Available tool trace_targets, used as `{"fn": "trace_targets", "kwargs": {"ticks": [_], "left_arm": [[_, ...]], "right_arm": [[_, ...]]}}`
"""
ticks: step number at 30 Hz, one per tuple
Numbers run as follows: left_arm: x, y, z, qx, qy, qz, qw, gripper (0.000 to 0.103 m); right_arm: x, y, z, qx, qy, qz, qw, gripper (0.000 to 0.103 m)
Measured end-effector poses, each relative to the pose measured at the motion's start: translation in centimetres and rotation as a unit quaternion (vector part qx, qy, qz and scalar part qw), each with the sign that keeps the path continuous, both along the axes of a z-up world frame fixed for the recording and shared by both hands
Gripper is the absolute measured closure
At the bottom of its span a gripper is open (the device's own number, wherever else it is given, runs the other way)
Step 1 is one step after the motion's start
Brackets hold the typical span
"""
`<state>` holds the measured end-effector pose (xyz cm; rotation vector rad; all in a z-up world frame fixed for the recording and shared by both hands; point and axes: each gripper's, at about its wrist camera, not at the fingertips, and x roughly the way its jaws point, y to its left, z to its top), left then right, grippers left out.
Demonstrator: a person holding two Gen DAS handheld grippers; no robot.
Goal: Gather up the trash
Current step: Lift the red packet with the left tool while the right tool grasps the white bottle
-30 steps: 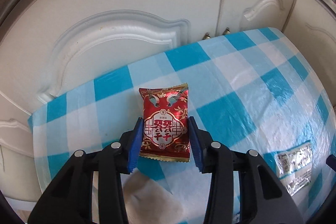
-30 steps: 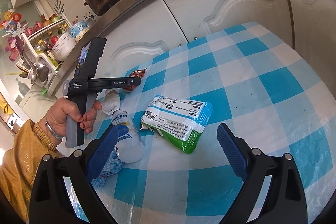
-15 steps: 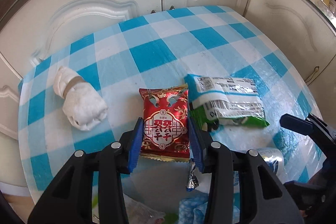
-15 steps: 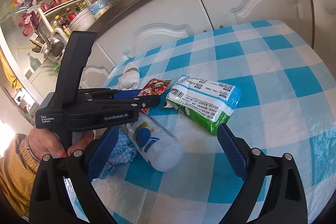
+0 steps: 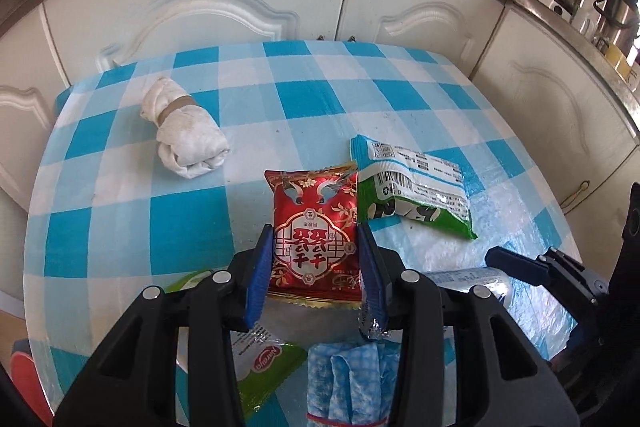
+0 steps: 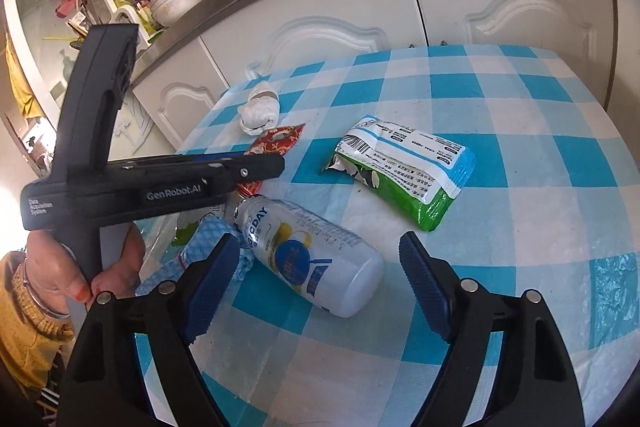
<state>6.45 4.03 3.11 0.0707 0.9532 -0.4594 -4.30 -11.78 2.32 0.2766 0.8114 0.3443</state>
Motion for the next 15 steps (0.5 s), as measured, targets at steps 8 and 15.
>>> {"fn": "trace_targets", "kwargs": {"ticks": [8, 15], "left_arm": [[-2.7, 2.6, 2.9, -0.027, -0.033, 0.046, 0.998, 0.061], [-6.3, 6.7, 3.1, -0.033, -0.024, 0.095, 0.9946, 0.06]], "right_arm": [[0.2, 0.3, -0.3, -0.008, 0.007, 0.004, 1.0, 0.036], [-0.3, 0.8, -0.2, -0.018, 0.006, 0.013, 1.0, 0.04]]}}
